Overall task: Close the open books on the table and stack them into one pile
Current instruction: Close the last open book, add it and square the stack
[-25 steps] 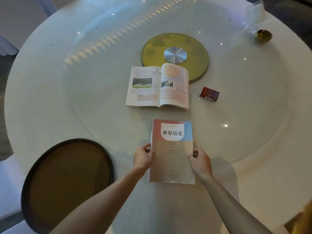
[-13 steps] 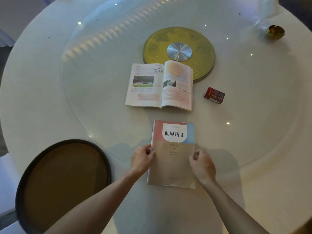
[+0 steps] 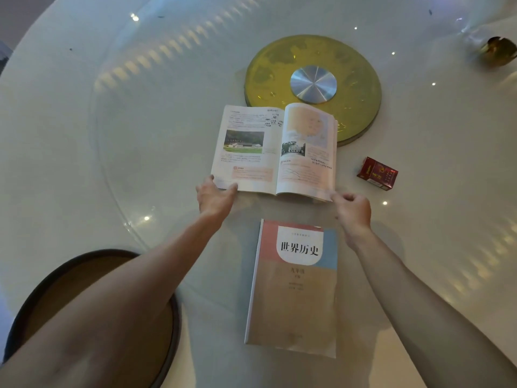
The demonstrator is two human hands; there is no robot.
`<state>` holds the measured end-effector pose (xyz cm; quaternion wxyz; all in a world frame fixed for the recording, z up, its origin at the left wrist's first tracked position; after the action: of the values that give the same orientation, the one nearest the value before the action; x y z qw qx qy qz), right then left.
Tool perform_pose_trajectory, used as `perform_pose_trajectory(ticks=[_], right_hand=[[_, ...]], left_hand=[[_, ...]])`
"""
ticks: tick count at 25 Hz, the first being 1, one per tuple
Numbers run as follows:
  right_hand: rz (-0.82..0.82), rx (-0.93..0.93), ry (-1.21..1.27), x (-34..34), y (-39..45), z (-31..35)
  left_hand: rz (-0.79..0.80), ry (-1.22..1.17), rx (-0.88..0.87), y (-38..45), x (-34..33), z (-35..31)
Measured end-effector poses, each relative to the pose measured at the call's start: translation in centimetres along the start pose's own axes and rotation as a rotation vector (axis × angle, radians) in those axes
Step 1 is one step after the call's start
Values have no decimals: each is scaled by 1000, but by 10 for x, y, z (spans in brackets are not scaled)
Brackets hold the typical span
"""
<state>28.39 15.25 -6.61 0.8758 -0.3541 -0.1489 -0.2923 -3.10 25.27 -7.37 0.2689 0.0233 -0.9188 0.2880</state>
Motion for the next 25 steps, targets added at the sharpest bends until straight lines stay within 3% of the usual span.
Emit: perform_pose_trajectory(ticks=[4, 8, 15, 21, 25], right_hand=[[71, -106, 64, -16, 19, 16], [165, -204, 122, -32, 17, 24], [182, -174, 203, -45, 5, 42], [442, -150, 286, -50, -10, 46], [520, -91, 535, -45, -18, 46]], left_hand=[[-91, 222, 102, 22, 3, -12], [-82, 226, 114, 34, 1, -9], [72, -122, 110, 33, -2, -5], [328, -473, 99, 0, -2, -26], [418, -481, 31, -20, 7, -37]])
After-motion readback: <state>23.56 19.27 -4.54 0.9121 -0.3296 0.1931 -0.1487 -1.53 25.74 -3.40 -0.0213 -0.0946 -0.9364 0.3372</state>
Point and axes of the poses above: each hand's wrist, its own y-axis towards the middle knuckle, its own x-axis out of the back of the hand, z = x × y, the point moved 4 cm from there along y, towards the middle knuckle, and after that the axes turned 4 degrees about z, right-handed, at the moved point
